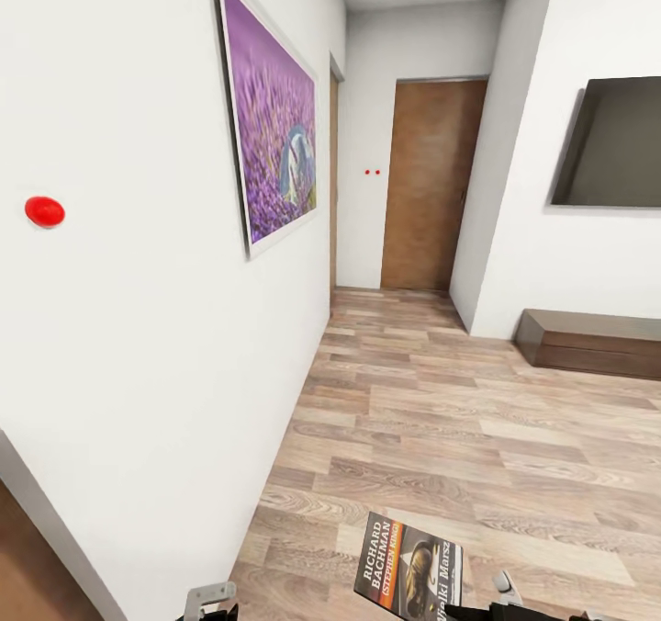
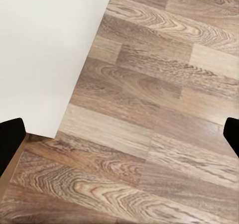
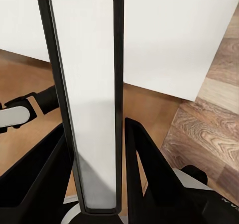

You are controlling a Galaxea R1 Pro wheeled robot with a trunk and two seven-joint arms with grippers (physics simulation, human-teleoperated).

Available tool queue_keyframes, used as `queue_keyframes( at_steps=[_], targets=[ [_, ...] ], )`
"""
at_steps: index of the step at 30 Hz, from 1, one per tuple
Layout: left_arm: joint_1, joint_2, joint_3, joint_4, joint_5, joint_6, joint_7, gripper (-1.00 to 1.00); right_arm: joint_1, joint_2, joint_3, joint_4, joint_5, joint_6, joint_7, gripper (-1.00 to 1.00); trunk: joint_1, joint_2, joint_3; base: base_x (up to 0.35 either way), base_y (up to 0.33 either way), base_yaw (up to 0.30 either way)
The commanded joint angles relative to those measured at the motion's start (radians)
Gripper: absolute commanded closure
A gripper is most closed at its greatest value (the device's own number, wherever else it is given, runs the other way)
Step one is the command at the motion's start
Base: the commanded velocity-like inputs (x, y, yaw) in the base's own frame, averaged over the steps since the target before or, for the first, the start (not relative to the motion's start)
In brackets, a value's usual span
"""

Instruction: In the bedroom, move the book from the bed onto either nightstand, and place the two sandals side by side next to the bed.

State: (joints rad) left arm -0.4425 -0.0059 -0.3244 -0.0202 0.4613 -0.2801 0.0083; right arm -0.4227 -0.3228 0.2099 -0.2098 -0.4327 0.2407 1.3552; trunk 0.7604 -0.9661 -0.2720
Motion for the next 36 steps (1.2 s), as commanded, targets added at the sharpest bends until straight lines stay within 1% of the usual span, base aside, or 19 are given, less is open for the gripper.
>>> queue_keyframes(
  at_steps=[1, 5, 13, 31, 33, 35, 36],
  targets=[
    [-0.001, 0.0, -0.009, 0.001, 0.008, -0.004, 0.001, -1.0, -0.001, -0.001, 0.008, 0.0, -0.011, 0.011, 0.002, 1.0, 0.0, -0.001, -0.001, 0.004, -0.001, 0.0],
    [-0.001, 0.0, -0.009, 0.001, 0.008, -0.004, 0.001, -1.0, -0.001, -0.001, 0.008, 0.0, -0.011, 0.011, 0.002, 1.0, 0.0, -0.001, -0.001, 0.069, 0.03, 0.0],
    [-0.001, 0.0, -0.01, 0.001, 0.008, -0.004, 0.001, -1.0, -0.001, -0.001, 0.008, 0.0, -0.011, 0.011, 0.002, 1.0, 0.0, -0.001, -0.001, 0.203, 0.152, 0.0],
    [-0.001, 0.0, -0.009, 0.002, 0.008, -0.004, 0.0, -1.0, -0.001, -0.001, 0.008, 0.0, -0.011, 0.012, 0.002, 1.0, 0.0, -0.001, -0.001, 0.031, 0.008, 0.0],
    [-0.001, 0.0, -0.009, 0.002, 0.008, -0.004, -0.007, -1.0, -0.001, -0.001, 0.008, 0.0, -0.011, 0.012, 0.002, 1.0, 0.0, -0.001, -0.001, 0.013, 0.0, 0.0],
    [-0.001, 0.0, -0.009, 0.001, 0.008, -0.004, -0.052, -1.0, -0.001, -0.001, 0.008, 0.0, -0.011, 0.011, 0.002, 1.0, 0.0, -0.001, -0.001, 0.005, 0.0, 0.0],
    [-0.001, 0.0, -0.009, 0.002, 0.008, -0.003, -0.065, -1.0, -0.001, -0.001, 0.008, 0.0, -0.011, 0.012, 0.002, 1.0, 0.0, -0.001, -0.001, 0.003, 0.0, 0.0]
  ],
)
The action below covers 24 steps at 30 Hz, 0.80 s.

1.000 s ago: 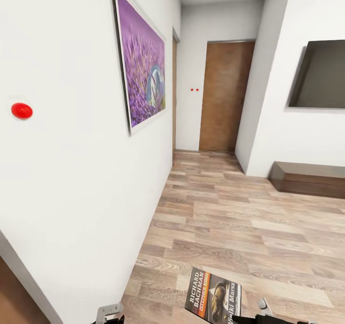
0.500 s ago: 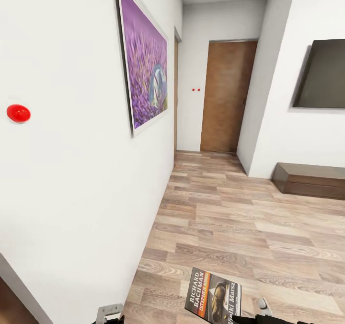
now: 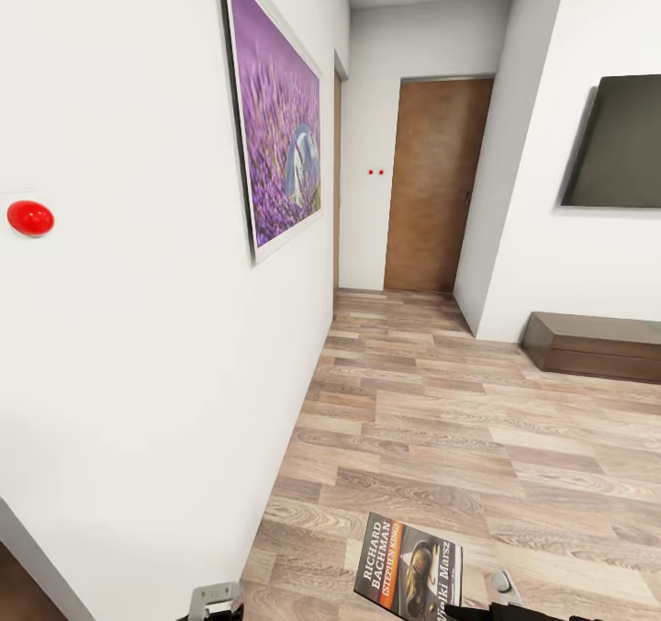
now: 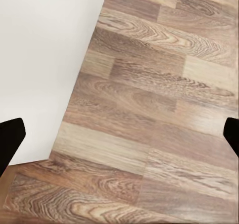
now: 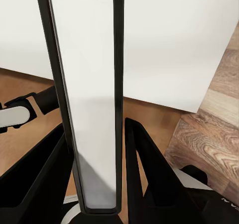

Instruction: In the bedroom, move the book from the bed onto either nightstand, and place the two sandals side by side next to the bed.

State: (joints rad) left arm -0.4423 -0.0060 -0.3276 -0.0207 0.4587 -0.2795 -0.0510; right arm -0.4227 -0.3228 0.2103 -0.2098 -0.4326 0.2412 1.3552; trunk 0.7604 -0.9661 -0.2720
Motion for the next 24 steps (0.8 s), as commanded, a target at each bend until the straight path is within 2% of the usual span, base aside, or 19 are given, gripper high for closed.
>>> queue_keyframes(
  at_steps=[1, 3, 6, 15, 24],
  targets=[
    [-0.001, 0.0, -0.005, 0.002, 0.011, -0.004, -0.031, -1.0, -0.001, -0.001, 0.008, 0.0, -0.011, 0.011, 0.002, 1.0, 0.0, -0.001, -0.001, 0.002, 0.0, 0.0],
    [-0.001, 0.001, -0.005, 0.002, 0.011, -0.003, -0.075, -1.0, -0.001, -0.001, 0.008, 0.0, -0.011, 0.011, 0.002, 1.0, 0.0, -0.001, -0.001, 0.001, 0.0, 0.0],
    [-0.001, 0.001, -0.005, 0.002, 0.011, -0.003, -0.1, -1.0, -0.001, -0.001, 0.008, 0.0, -0.011, 0.011, 0.002, 1.0, 0.0, -0.001, -0.001, 0.0, 0.0, 0.0],
    [-0.001, 0.001, -0.005, 0.002, 0.011, -0.003, -0.108, -1.0, -0.001, -0.001, 0.008, 0.0, -0.011, 0.011, 0.002, 1.0, 0.0, -0.001, -0.001, 0.017, 0.0, 0.0],
    [-0.001, 0.001, -0.005, 0.002, 0.011, -0.003, -0.107, -1.0, -0.001, -0.001, 0.008, 0.0, -0.011, 0.01, 0.002, 1.0, 0.0, -0.001, -0.001, 0.167, 0.0, 0.0]
  ],
)
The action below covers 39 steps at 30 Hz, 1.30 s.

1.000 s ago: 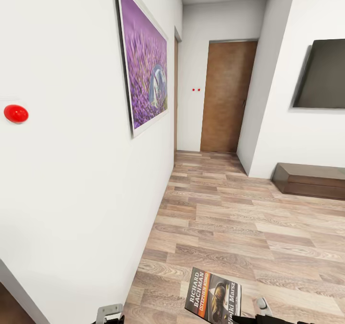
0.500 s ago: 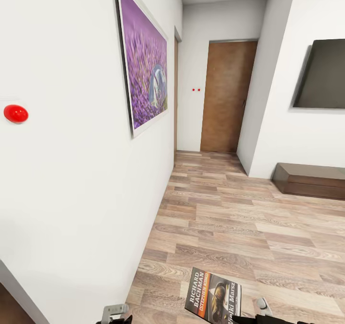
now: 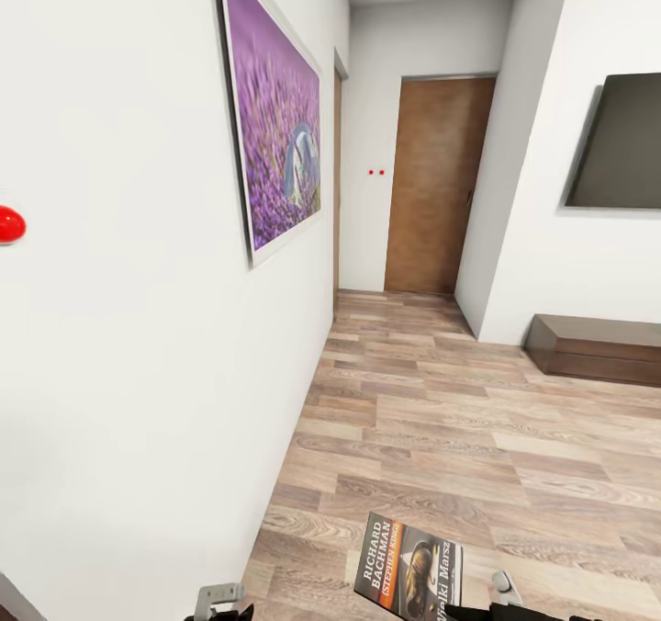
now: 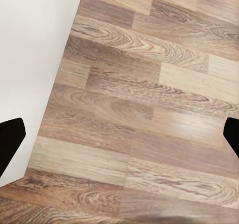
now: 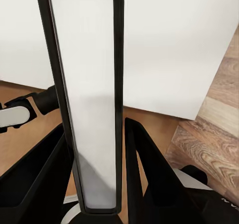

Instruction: In the bedroom, move the book from the bed onto either nightstand, and place the two sandals side by side next to the bed.

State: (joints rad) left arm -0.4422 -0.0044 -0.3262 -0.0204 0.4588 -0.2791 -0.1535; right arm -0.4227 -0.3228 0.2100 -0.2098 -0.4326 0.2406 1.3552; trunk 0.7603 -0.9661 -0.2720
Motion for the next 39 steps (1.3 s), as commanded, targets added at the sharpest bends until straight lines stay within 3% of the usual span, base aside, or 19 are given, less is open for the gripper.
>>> queue_keyframes(
  at_steps=[1, 12, 26, 39],
  targets=[
    [-0.001, 0.0, -0.007, 0.002, 0.011, -0.004, -0.004, -1.0, -0.001, -0.001, 0.008, 0.0, -0.011, 0.011, 0.002, 1.0, 0.0, -0.001, -0.001, 0.034, 0.0, 0.0],
    [-0.001, 0.0, -0.007, 0.002, 0.011, -0.004, -0.004, -1.0, -0.001, -0.001, 0.008, 0.0, -0.011, 0.011, 0.002, 1.0, 0.0, -0.001, -0.001, 0.158, 0.0, 0.0],
    [-0.001, 0.0, -0.007, 0.002, 0.011, -0.004, -0.004, -1.0, -0.001, -0.001, 0.009, 0.0, -0.011, 0.012, 0.003, 1.0, 0.0, -0.001, -0.001, 0.015, 0.0, -0.002],
    [-0.001, 0.0, -0.007, 0.002, 0.011, -0.004, -0.004, -1.0, -0.001, -0.001, 0.008, 0.0, -0.011, 0.012, 0.004, 1.0, 0.0, -0.001, -0.001, 0.0, 0.007, -0.19]
  ],
)
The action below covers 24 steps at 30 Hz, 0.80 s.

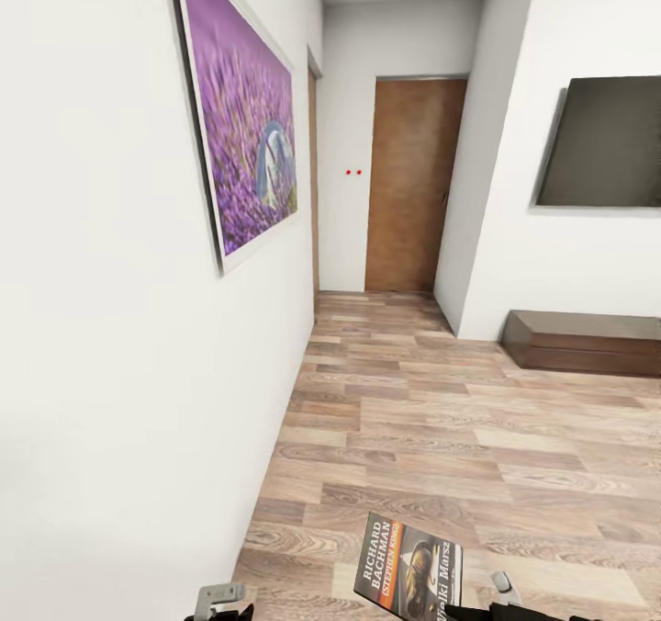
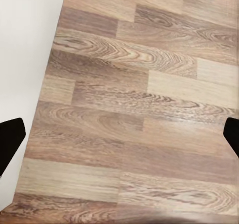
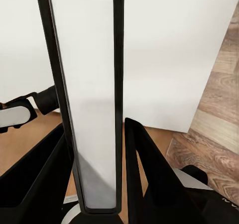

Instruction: In the bedroom, move the book from the bed onto either nightstand, and place the two sandals side by side next to the bed.

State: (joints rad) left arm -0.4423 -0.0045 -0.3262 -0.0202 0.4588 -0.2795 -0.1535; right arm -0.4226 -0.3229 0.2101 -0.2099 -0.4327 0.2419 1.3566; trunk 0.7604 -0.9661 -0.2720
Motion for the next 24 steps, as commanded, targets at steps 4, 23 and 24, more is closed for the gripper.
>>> queue_keyframes(
  at_steps=[4, 23, 24],
  targets=[
    [-0.001, 0.0, -0.007, 0.002, 0.011, -0.003, -0.005, -1.0, -0.001, -0.001, 0.008, 0.0, -0.011, 0.011, 0.002, 1.0, 0.0, -0.001, -0.001, 0.0, 0.176, -0.023],
    [-0.001, 0.0, -0.007, 0.002, 0.011, -0.003, -0.005, -1.0, -0.001, -0.001, 0.008, 0.0, -0.011, 0.011, 0.002, 1.0, 0.0, -0.001, -0.001, 0.122, 0.016, -0.001],
    [-0.001, 0.0, -0.007, 0.002, 0.011, -0.003, -0.005, -1.0, -0.001, -0.001, 0.008, 0.0, -0.011, 0.011, 0.002, 1.0, 0.0, -0.001, -0.001, 0.073, 0.0, 0.0]
  ],
)
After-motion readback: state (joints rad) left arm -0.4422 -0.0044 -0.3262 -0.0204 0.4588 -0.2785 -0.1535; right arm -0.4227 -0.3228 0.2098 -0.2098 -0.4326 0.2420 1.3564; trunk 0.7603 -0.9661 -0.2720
